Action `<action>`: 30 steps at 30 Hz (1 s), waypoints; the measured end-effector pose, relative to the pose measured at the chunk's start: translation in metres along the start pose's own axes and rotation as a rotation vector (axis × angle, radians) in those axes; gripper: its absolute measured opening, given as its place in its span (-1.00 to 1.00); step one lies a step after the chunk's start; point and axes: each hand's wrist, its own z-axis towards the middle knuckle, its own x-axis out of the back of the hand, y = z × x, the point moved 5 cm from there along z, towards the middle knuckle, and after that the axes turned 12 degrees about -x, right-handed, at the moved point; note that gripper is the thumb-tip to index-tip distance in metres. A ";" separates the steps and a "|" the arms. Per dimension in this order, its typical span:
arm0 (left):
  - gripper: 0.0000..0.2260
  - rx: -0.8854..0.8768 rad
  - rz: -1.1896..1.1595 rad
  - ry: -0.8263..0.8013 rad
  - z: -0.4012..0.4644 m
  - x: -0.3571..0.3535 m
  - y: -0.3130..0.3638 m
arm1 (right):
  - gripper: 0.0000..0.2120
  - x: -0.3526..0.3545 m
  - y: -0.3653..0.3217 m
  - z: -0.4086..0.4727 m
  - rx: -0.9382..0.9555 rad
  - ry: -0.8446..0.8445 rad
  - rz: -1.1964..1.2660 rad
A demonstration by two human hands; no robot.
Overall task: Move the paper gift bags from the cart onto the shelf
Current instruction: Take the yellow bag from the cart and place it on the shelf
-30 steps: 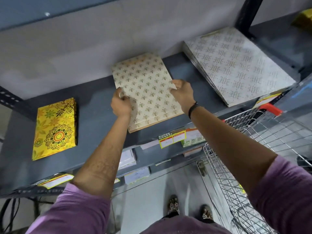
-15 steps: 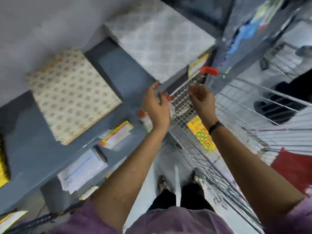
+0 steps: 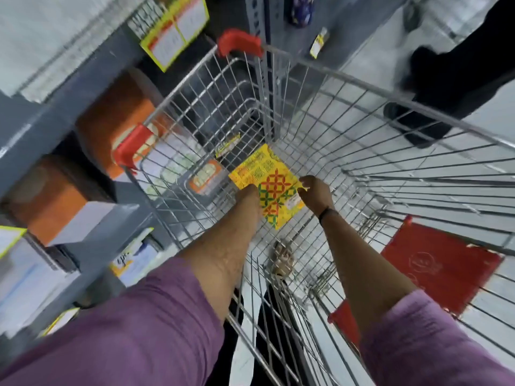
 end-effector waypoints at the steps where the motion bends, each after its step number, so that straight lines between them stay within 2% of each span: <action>1: -0.60 0.003 0.022 0.052 0.006 0.001 -0.004 | -0.65 -0.005 0.003 0.007 -0.009 -0.007 -0.014; 6: -0.61 0.110 -0.053 0.181 0.020 -0.006 -0.034 | -0.51 -0.031 0.016 0.029 -0.023 -0.064 -0.113; 12: -0.62 0.033 -0.090 0.197 0.022 -0.016 -0.032 | -0.47 -0.040 0.015 0.018 -0.017 -0.009 -0.071; 17: -0.67 0.024 -0.044 0.223 0.010 0.005 -0.018 | -0.43 -0.034 0.018 -0.001 -0.148 -0.023 0.062; 20: -0.63 -0.025 -0.014 0.116 -0.011 0.019 -0.003 | -0.49 -0.021 0.008 -0.025 -0.128 0.023 0.127; 22: -0.64 -0.032 -0.025 0.114 -0.025 0.032 0.008 | -0.61 -0.008 -0.003 -0.044 -0.083 0.102 0.219; 25: -0.67 -0.154 -0.034 0.102 -0.051 0.056 0.038 | -0.75 0.011 -0.025 -0.080 -0.044 0.159 0.408; 27: -0.81 -0.302 -0.032 0.059 -0.074 0.072 0.064 | -0.72 0.021 -0.041 -0.105 -0.035 0.128 0.539; 30: -0.83 -0.485 -0.075 -0.037 -0.122 0.100 0.094 | -0.73 0.035 -0.074 -0.149 0.072 0.083 0.700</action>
